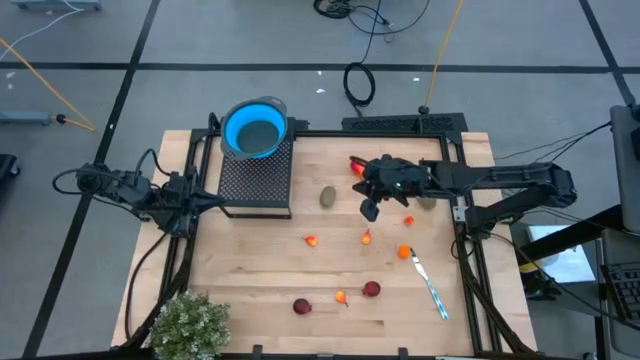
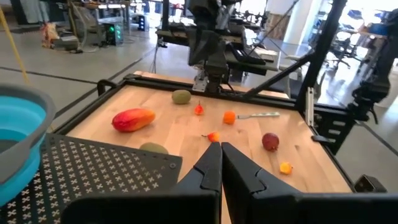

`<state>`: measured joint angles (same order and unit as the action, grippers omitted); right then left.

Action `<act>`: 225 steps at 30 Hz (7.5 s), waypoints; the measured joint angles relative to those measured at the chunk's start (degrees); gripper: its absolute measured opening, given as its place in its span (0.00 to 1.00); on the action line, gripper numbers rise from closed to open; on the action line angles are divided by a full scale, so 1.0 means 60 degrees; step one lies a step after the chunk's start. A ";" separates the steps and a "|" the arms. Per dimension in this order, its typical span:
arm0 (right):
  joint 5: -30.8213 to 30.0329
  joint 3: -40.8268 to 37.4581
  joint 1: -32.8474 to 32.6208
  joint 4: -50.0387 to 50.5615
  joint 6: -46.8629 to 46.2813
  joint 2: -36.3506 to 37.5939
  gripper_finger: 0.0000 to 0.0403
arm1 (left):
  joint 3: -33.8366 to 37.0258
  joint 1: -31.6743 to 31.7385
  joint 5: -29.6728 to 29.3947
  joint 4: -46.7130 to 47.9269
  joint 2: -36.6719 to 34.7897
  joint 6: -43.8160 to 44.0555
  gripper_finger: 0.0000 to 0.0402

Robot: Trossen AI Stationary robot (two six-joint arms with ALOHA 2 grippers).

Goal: Pick & Place Fruit
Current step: Put the mango into the blue strainer bowl on the shelf

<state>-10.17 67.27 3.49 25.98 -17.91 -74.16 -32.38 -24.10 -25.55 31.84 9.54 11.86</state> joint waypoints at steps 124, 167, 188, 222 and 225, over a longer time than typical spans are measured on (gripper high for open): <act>0.2189 -0.3563 0.5023 -0.4177 0.3605 -0.3368 0.86 | 0.1825 0.0003 0.0493 -0.0925 -0.1529 0.0872 0.02; -0.2000 -0.3545 0.1504 -0.4900 0.3019 0.1445 0.54 | 0.1825 0.0000 0.0963 -0.4902 0.0083 0.2430 0.39; -0.2826 -0.3545 0.0084 -0.5719 0.3720 0.1604 0.56 | 0.1825 0.0000 0.1016 -1.0530 0.4417 0.2467 0.44; -0.3158 -0.3545 -0.2197 -0.6908 0.6516 0.1607 0.56 | -0.5714 0.1563 -0.0031 -0.5939 1.1669 0.2323 0.99; -0.3332 -0.3545 -0.2468 -0.7514 0.6864 0.1611 0.55 | -0.6196 0.1764 0.0176 -0.5733 1.2120 0.2331 0.99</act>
<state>-30.17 46.00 -11.32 -19.10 23.28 -64.49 -69.56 -13.51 -24.49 -2.56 82.25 25.85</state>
